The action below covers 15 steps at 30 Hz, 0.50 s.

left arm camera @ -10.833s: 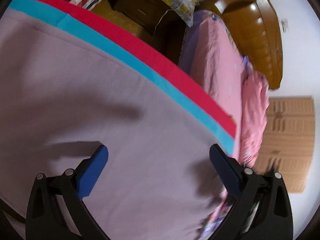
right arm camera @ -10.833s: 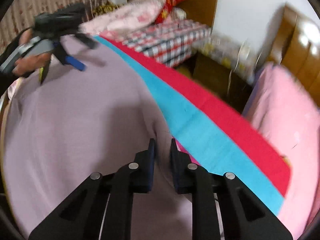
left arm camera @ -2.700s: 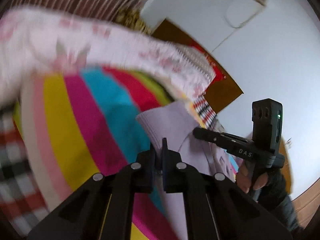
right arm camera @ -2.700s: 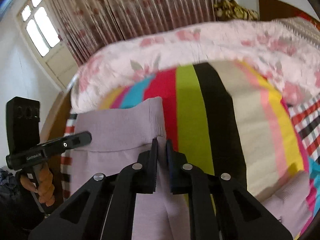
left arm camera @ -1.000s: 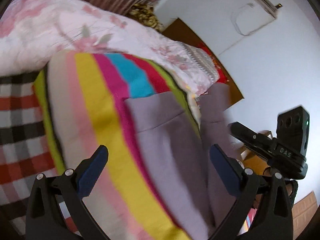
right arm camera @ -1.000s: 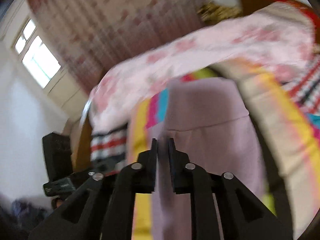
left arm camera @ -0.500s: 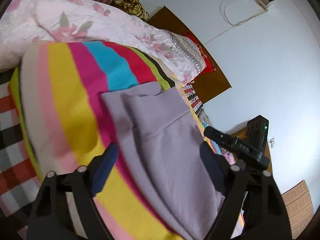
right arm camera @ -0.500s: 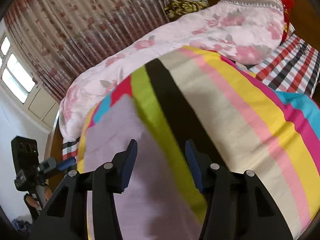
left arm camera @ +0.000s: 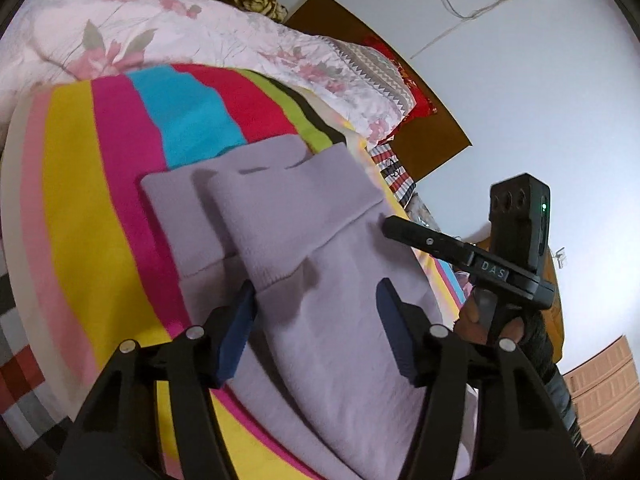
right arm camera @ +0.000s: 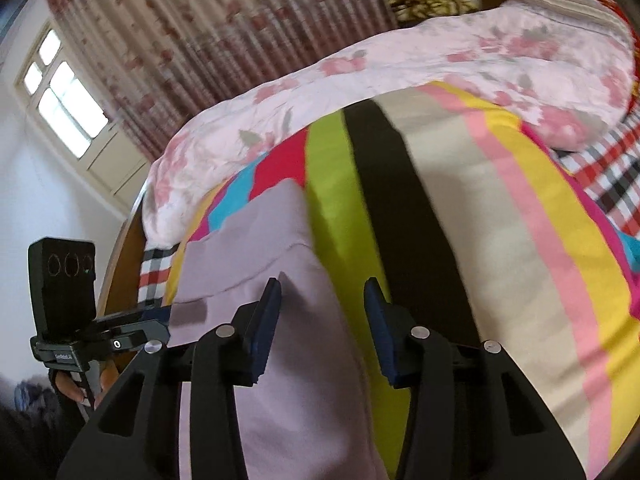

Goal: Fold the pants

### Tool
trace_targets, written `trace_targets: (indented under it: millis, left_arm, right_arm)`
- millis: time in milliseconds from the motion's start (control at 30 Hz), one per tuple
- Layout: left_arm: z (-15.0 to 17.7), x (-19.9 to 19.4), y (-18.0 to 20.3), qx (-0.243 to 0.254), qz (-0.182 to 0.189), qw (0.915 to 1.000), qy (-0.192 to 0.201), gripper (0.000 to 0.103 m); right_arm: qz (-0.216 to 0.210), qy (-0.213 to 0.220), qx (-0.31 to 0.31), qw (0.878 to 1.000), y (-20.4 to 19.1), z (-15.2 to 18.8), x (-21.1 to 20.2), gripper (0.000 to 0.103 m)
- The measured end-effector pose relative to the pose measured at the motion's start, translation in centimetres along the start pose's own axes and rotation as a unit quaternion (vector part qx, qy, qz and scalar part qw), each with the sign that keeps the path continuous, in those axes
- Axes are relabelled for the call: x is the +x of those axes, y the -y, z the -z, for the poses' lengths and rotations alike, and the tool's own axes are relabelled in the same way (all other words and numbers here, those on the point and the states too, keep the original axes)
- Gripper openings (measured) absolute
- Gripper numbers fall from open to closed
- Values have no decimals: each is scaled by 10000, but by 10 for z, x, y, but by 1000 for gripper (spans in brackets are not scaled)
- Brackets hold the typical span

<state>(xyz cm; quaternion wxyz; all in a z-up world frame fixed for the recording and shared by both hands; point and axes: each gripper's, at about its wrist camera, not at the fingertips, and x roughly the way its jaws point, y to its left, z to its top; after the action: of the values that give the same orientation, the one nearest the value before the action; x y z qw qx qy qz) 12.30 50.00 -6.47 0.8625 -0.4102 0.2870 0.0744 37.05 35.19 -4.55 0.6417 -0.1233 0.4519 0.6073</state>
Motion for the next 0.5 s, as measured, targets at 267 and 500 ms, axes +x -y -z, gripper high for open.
trace_targets:
  millis: [267, 500]
  left_arm:
    - [-1, 8, -9, -142, -44, 9999, -37, 45]
    - [-2, -3, -11, -84, -108, 9998, 121, 8]
  right_arm:
    - [-35, 29, -251, 9997, -12, -3, 5, 19]
    - [110, 264, -391, 9988, -22, 1, -1, 8]
